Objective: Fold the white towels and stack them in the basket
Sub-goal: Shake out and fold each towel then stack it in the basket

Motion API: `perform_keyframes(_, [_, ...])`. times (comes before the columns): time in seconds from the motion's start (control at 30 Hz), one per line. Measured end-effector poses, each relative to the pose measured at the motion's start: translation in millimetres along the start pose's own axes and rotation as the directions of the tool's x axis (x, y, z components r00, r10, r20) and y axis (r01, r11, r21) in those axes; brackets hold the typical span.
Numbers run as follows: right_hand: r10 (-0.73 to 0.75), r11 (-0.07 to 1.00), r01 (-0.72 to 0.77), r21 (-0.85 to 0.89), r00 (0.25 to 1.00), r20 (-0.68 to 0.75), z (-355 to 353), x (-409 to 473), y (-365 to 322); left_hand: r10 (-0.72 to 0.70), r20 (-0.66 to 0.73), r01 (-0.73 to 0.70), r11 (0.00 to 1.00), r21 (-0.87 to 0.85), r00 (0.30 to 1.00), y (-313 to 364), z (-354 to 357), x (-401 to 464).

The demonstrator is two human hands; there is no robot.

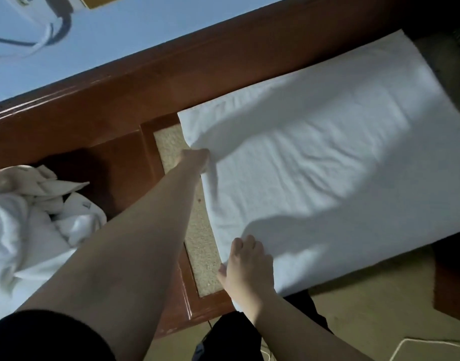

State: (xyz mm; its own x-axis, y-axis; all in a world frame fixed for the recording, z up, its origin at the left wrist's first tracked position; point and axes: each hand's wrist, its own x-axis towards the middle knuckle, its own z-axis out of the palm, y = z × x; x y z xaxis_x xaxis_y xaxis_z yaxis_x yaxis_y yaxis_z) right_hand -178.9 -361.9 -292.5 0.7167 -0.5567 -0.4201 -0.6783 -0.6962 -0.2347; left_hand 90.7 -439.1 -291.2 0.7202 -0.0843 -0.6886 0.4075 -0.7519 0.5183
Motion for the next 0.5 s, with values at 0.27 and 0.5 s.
perform_keyframes(0.27, [0.055, 0.998, -0.056, 0.027, 0.997, 0.047, 3.7, -6.1, -3.8, 0.011, -0.041, -0.021, 0.971, -0.237, 0.999, 34.8, -6.7, 19.2])
perform_keyframes(0.5, [0.326, 0.785, -0.321, 0.53, 0.941, 0.086, -27.3, -27.2, 47.7, 0.002, 0.023, 0.009, 0.884, -0.468, 1.0, 69.6, -24.5, 5.2])
